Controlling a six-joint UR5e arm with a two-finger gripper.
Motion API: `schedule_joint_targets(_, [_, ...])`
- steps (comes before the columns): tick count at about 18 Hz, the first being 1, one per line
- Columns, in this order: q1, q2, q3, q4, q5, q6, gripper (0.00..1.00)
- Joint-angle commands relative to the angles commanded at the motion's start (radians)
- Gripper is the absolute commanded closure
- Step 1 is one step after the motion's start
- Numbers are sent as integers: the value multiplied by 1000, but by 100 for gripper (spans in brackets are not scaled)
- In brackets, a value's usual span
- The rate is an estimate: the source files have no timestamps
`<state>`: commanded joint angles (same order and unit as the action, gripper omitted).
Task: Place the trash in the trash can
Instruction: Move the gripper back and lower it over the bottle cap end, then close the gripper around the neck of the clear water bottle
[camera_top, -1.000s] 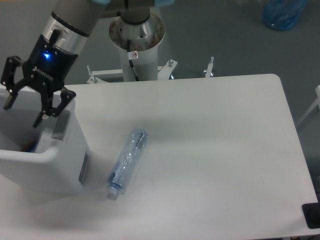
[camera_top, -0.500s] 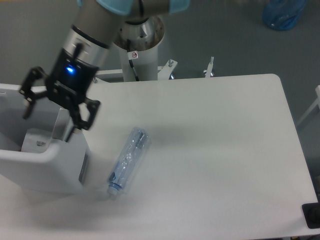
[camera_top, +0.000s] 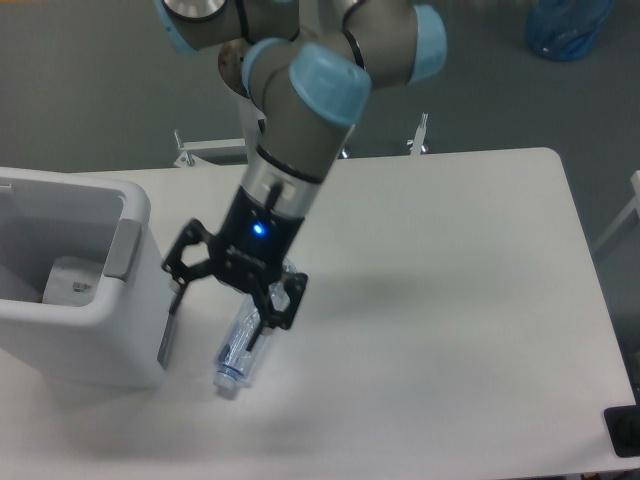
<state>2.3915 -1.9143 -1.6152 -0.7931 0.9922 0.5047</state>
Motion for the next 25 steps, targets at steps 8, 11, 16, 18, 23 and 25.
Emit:
schedule_joint_targets(8, [-37, -103, -15, -3, 132, 49, 0])
schedule_joint_targets(11, [-80, -132, -14, -3, 215, 69, 0])
schedule_joint_targets(16, [-113, -199, 35, -29, 227, 61, 0])
schedule_joint_targets(18, [-123, -224, 63, -77, 250, 61, 0])
schedule_joint_targets(23, [-162, -275, 95, -109, 332, 58, 0])
schedule_joint_targets(25, [-169, -290, 103, -113, 361, 58, 0])
